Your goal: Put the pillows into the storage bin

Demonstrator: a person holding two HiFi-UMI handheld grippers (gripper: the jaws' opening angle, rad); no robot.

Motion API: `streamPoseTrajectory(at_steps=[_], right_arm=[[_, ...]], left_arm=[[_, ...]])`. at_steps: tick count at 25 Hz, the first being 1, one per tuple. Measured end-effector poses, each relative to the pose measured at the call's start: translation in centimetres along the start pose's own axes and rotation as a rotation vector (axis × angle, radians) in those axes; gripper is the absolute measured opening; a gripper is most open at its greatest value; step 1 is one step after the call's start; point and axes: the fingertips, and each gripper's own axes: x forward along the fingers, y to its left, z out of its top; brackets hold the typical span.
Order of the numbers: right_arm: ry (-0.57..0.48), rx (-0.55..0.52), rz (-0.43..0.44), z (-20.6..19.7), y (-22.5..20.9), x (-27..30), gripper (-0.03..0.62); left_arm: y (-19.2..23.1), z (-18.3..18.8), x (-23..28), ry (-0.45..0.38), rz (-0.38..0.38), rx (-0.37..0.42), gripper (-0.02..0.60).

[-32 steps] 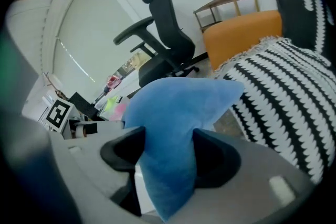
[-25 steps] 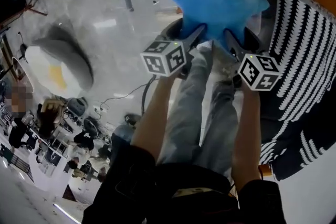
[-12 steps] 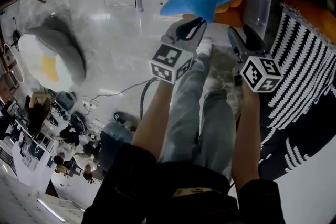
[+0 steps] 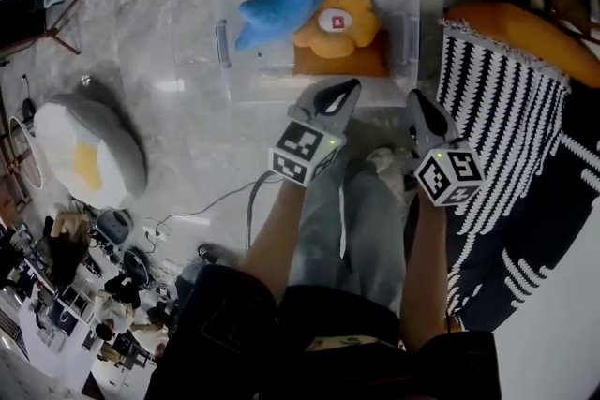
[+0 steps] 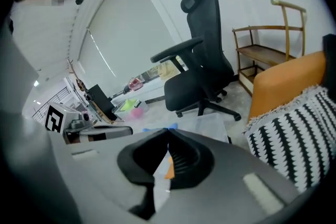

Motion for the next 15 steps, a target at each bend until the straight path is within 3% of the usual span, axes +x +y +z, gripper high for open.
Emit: streamPoseTrajectory(at_steps=[8, 15], right_arm=[[-0.134, 0.012, -0.086, 4.3, -4.8, -11.3, 0.003], [-0.314, 0.108, -0.26, 6.1, -10.2, -23.4, 0.004]], left_arm=[[-13.3, 6.4, 2.2, -0.069, -0.174, 0.064, 0.009], [-24.8, 9.4, 4.1, -0.07, -0.271, 0.162, 0.009]])
